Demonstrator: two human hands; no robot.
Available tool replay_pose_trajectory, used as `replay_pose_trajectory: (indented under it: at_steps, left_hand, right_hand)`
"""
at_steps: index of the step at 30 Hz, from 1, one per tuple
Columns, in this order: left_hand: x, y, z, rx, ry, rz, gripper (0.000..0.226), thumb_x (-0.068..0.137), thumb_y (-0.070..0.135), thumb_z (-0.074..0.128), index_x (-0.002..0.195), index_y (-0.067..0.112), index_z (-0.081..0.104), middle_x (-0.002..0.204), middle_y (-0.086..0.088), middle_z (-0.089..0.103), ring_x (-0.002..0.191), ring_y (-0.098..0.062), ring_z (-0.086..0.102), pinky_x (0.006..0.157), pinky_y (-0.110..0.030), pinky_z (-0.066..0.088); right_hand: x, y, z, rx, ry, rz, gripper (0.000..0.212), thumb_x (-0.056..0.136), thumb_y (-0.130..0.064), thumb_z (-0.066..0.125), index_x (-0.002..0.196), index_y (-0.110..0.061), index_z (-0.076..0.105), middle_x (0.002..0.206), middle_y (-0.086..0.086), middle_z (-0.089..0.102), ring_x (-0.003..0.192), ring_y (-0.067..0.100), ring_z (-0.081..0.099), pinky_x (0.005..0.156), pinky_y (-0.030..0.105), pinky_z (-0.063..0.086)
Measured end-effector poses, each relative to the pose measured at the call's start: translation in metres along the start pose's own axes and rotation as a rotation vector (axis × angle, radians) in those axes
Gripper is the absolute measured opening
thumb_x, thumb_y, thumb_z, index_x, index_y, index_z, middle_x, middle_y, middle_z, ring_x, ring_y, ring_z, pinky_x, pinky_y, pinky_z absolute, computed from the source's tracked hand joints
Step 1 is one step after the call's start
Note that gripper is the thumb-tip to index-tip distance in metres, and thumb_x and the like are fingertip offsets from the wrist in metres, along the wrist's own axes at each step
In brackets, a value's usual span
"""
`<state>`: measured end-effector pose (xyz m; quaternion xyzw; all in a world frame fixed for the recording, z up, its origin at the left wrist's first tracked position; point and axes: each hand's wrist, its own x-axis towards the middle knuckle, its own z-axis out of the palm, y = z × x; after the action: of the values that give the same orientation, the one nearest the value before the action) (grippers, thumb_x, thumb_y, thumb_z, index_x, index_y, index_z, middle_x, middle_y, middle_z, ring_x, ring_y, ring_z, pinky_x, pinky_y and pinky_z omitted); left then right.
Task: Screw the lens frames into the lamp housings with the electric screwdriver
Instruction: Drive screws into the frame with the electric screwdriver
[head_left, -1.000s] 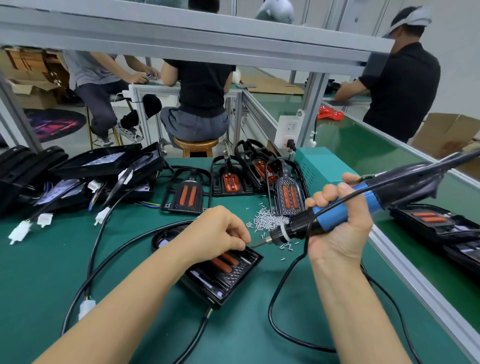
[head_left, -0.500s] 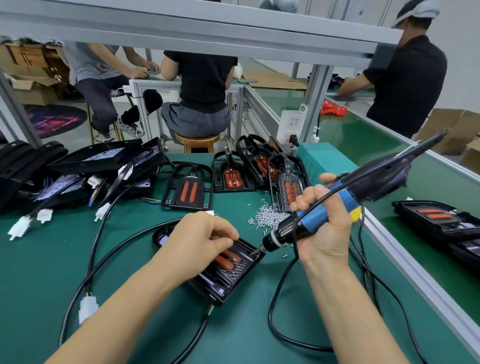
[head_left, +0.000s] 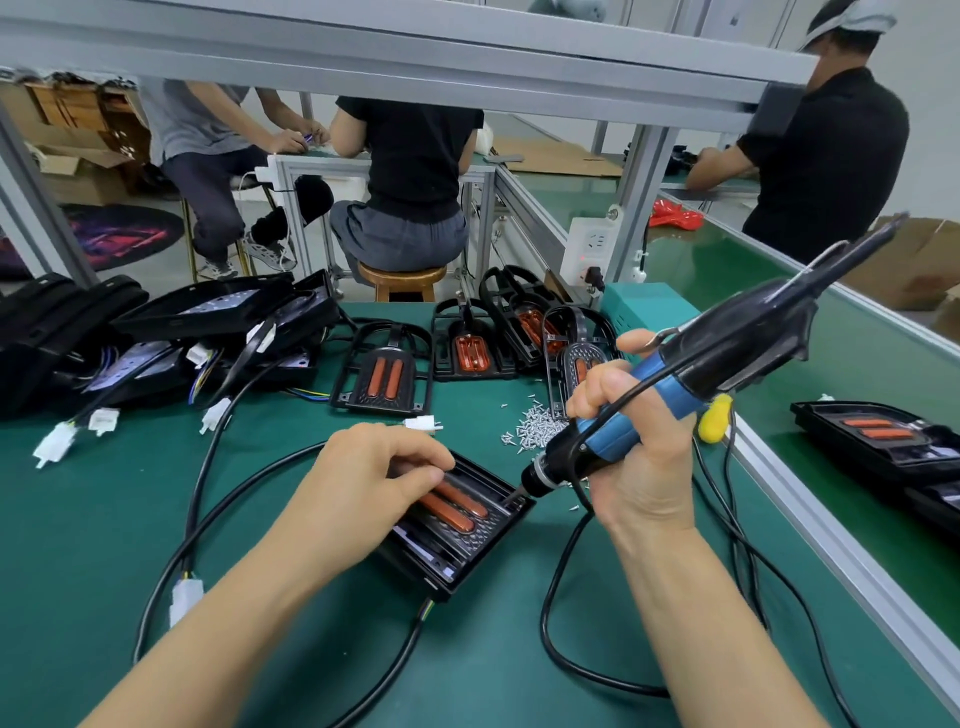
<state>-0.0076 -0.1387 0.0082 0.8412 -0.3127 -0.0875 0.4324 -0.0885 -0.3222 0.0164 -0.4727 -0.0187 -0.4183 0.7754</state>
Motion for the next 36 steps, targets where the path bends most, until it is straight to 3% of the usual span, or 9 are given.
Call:
replay_pose_trajectory:
  at_steps: [6, 10, 13, 16, 20, 25, 29, 33, 36]
  left_hand:
    - [-0.022, 0.002, -0.01, -0.13, 0.004, -0.019, 0.026, 0.082, 0.015, 0.071, 0.079, 0.041, 0.072, 0.078, 0.008, 0.071, 0.077, -0.009, 0.064, 0.079, -0.03, 0.049]
    - [-0.032, 0.003, -0.007, -0.145, -0.013, 0.015, 0.026, 0.084, 0.016, 0.068, 0.082, 0.042, 0.071, 0.081, 0.008, 0.07, 0.077, -0.012, 0.062, 0.08, -0.032, 0.048]
    - [-0.021, 0.011, -0.005, -0.128, -0.013, 0.068, 0.024, 0.084, 0.016, 0.068, 0.081, 0.039, 0.07, 0.079, 0.012, 0.069, 0.073, -0.007, 0.06, 0.073, -0.022, 0.047]
    - [0.01, 0.034, 0.013, 0.02, -0.087, 0.142, 0.018, 0.083, 0.015, 0.068, 0.074, 0.031, 0.068, 0.073, 0.014, 0.066, 0.072, -0.001, 0.059, 0.071, -0.016, 0.044]
    - [0.063, 0.06, 0.061, 0.371, -0.241, 0.196, 0.015, 0.086, 0.012, 0.062, 0.087, 0.024, 0.07, 0.081, 0.01, 0.062, 0.082, -0.012, 0.058, 0.079, -0.027, 0.048]
    - [0.098, 0.056, 0.101, 0.708, -0.228, 0.119, 0.024, 0.085, -0.001, 0.051, 0.093, 0.015, 0.067, 0.1, -0.004, 0.069, 0.09, -0.025, 0.062, 0.073, -0.031, 0.041]
    - [0.102, 0.051, 0.113, 0.854, -0.171, 0.098, 0.015, 0.086, 0.0, 0.049, 0.082, 0.015, 0.049, 0.092, -0.004, 0.065, 0.081, -0.026, 0.054, 0.074, -0.031, 0.031]
    - [0.102, 0.049, 0.118, 0.917, -0.155, 0.078, 0.025, 0.083, -0.002, 0.05, 0.068, 0.015, 0.038, 0.068, 0.0, 0.048, 0.073, -0.026, 0.047, 0.082, -0.034, 0.031]
    - [0.1, 0.05, 0.119, 0.928, -0.152, 0.077, 0.027, 0.082, -0.003, 0.05, 0.067, 0.016, 0.037, 0.068, 0.0, 0.044, 0.075, -0.025, 0.044, 0.086, -0.036, 0.032]
  right_hand:
    - [0.006, -0.015, -0.009, -0.163, -0.114, 0.088, 0.036, 0.066, -0.001, 0.068, 0.089, -0.028, 0.061, 0.069, -0.002, 0.056, 0.073, 0.022, 0.052, 0.072, 0.032, 0.046]
    - [0.001, -0.023, -0.015, -0.09, 0.053, 0.006, 0.031, 0.068, 0.002, 0.06, 0.089, -0.02, 0.055, 0.061, -0.003, 0.055, 0.058, 0.016, 0.053, 0.063, 0.028, 0.049]
    - [-0.003, -0.037, -0.027, -0.023, 0.179, -0.1, 0.028, 0.071, 0.0, 0.056, 0.092, -0.017, 0.049, 0.06, -0.005, 0.054, 0.055, 0.014, 0.051, 0.062, 0.024, 0.047]
    - [-0.004, -0.053, -0.036, -0.042, 0.241, -0.178, 0.027, 0.072, 0.0, 0.056, 0.092, -0.017, 0.049, 0.06, -0.005, 0.054, 0.055, 0.013, 0.051, 0.061, 0.021, 0.046]
    - [-0.005, -0.06, -0.038, -0.073, 0.284, -0.191, 0.027, 0.069, -0.001, 0.057, 0.089, -0.016, 0.05, 0.059, -0.004, 0.054, 0.055, 0.015, 0.049, 0.06, 0.023, 0.045]
    - [-0.01, -0.065, -0.043, -0.135, 0.291, -0.205, 0.029, 0.067, 0.001, 0.057, 0.089, -0.017, 0.052, 0.058, -0.005, 0.055, 0.056, 0.015, 0.051, 0.06, 0.024, 0.047]
    - [-0.01, -0.066, -0.046, -0.131, 0.285, -0.202, 0.029, 0.067, 0.002, 0.061, 0.087, -0.019, 0.056, 0.058, -0.003, 0.054, 0.057, 0.017, 0.05, 0.06, 0.026, 0.047]
    - [-0.011, -0.064, -0.046, -0.11, 0.27, -0.166, 0.031, 0.066, 0.001, 0.063, 0.08, -0.026, 0.064, 0.06, 0.0, 0.053, 0.059, 0.018, 0.049, 0.06, 0.026, 0.045]
    - [-0.012, -0.063, -0.044, -0.113, 0.285, -0.153, 0.032, 0.065, 0.001, 0.063, 0.076, -0.029, 0.067, 0.062, 0.001, 0.052, 0.058, 0.018, 0.049, 0.061, 0.027, 0.045]
